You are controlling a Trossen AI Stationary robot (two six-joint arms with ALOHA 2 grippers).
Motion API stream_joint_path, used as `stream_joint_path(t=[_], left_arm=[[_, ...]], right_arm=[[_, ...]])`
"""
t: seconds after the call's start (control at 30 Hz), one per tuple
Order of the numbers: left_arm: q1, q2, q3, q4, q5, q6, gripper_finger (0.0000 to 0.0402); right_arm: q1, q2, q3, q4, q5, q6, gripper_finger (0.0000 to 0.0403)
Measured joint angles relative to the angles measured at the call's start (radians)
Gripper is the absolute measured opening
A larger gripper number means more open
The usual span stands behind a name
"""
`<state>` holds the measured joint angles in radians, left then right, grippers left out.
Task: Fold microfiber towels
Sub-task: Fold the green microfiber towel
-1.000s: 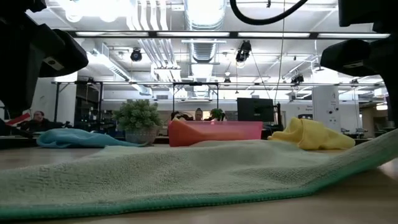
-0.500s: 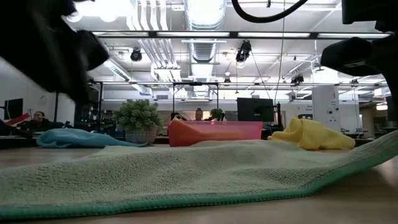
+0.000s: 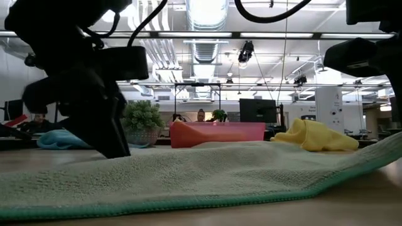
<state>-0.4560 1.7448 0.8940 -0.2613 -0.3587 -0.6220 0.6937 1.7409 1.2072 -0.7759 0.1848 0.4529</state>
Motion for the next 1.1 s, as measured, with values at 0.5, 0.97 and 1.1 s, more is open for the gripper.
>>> stream_joint_path(t=[0.5, 0.97, 1.1], left_arm=[[0.013, -0.155, 0.01, -0.146, 0.128, 0.007, 0.0134], [-0.252, -0.047, 0.183, -0.065, 0.145, -0.253, 0.0134], [-0.28, 0.049, 0.267, -0.135, 0.149, -0.26, 0.0134]], right_arm=[[-0.068, 0.002, -0.003, 0.212, 0.027, -0.034, 0.0009], [-0.08, 0.0, -0.005, 0.244, 0.14, 0.115, 0.0009], [-0.082, 0.0, -0.006, 0.247, 0.151, 0.115, 0.0009]])
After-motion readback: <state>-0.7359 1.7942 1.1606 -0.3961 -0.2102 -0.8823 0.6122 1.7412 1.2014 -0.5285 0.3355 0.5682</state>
